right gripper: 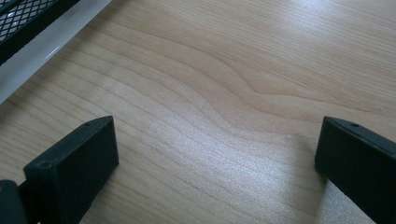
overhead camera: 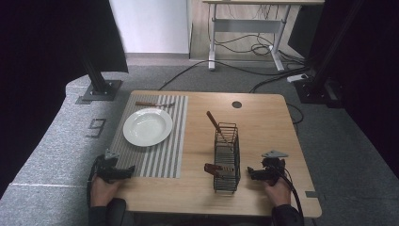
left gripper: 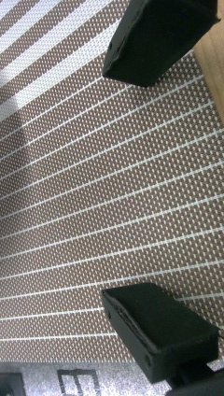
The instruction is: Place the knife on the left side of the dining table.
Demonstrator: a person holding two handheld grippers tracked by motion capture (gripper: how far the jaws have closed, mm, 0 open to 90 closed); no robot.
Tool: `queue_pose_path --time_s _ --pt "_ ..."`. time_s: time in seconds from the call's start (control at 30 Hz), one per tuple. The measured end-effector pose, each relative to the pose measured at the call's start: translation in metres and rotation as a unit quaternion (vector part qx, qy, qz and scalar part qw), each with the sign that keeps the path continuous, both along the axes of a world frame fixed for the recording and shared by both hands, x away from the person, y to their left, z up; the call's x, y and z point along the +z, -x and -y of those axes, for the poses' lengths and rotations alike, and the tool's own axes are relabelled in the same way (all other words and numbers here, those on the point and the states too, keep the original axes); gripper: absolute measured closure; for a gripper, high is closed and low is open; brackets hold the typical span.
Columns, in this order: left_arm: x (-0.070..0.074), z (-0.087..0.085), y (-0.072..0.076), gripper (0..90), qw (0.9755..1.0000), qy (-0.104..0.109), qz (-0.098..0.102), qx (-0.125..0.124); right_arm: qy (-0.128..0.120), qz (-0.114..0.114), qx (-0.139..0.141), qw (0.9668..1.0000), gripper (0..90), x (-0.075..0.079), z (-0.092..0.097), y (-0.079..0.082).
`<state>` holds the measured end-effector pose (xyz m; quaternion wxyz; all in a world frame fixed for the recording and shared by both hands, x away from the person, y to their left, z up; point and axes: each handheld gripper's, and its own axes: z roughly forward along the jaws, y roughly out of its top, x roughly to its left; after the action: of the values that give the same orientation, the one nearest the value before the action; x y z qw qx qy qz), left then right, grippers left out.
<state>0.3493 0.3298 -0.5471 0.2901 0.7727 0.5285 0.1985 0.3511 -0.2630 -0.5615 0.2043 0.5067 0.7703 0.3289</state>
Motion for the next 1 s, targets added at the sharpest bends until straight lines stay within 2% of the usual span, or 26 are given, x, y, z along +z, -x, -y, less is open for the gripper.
queue_pose_path --time_s 0.7,0.83,1.0 --pt "0.0007 0.0024 -0.0009 0.0 0.9999 0.0 -0.002 0.011 0.0 0.001 0.003 1.0 0.0 -0.0001 -0.0001 -0.0003" --pt "0.0017 0.0033 -0.0009 0.0 0.9999 0.007 -0.003 0.013 0.0 0.001 0.003 1.0 0.0 -0.0001 -0.0001 -0.0003" --pt "0.0059 0.0068 -0.0005 0.1 0.9999 0.007 0.004 0.01 0.0 0.0 0.003 1.0 0.0 -0.0001 -0.0001 -0.0003"
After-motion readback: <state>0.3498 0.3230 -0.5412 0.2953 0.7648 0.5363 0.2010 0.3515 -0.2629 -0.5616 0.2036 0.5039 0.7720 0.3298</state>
